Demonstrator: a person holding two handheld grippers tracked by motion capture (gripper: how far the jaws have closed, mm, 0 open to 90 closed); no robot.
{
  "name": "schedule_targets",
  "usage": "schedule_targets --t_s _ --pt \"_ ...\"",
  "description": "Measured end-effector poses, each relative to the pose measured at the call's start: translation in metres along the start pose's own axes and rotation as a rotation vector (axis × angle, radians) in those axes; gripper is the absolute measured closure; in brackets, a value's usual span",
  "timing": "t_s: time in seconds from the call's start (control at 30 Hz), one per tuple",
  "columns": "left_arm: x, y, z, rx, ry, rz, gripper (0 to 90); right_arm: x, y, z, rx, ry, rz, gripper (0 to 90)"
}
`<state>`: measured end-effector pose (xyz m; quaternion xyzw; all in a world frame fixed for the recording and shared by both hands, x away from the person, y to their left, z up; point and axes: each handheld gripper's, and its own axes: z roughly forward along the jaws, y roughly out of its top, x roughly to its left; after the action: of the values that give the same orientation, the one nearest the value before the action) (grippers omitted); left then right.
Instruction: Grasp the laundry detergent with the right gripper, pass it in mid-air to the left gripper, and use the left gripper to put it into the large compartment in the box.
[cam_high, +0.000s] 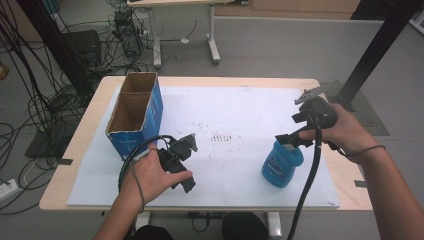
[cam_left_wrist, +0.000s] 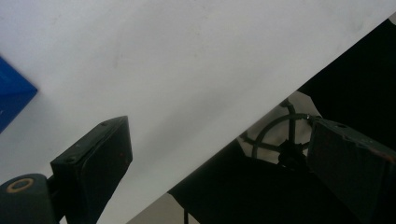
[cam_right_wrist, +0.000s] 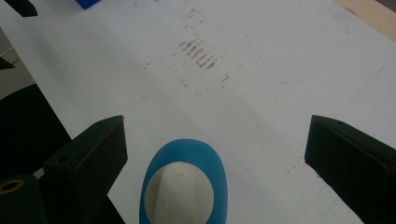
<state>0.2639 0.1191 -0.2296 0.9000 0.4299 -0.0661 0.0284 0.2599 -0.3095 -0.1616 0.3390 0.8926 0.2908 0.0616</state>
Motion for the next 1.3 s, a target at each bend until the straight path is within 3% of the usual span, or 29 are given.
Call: schedule_targets --t_s 0.47,1.3 --pt "-0.001 0.001 0.002 0.003 -0.004 0.004 7.3 0.007 -0.011 -0.006 0.001 0.018 -0.016 5.7" --pt "0.001 0.003 0.003 0.016 -0.002 0.009 7.3 0.012 -0.039 -0.012 0.009 0.006 0.013 5.6"
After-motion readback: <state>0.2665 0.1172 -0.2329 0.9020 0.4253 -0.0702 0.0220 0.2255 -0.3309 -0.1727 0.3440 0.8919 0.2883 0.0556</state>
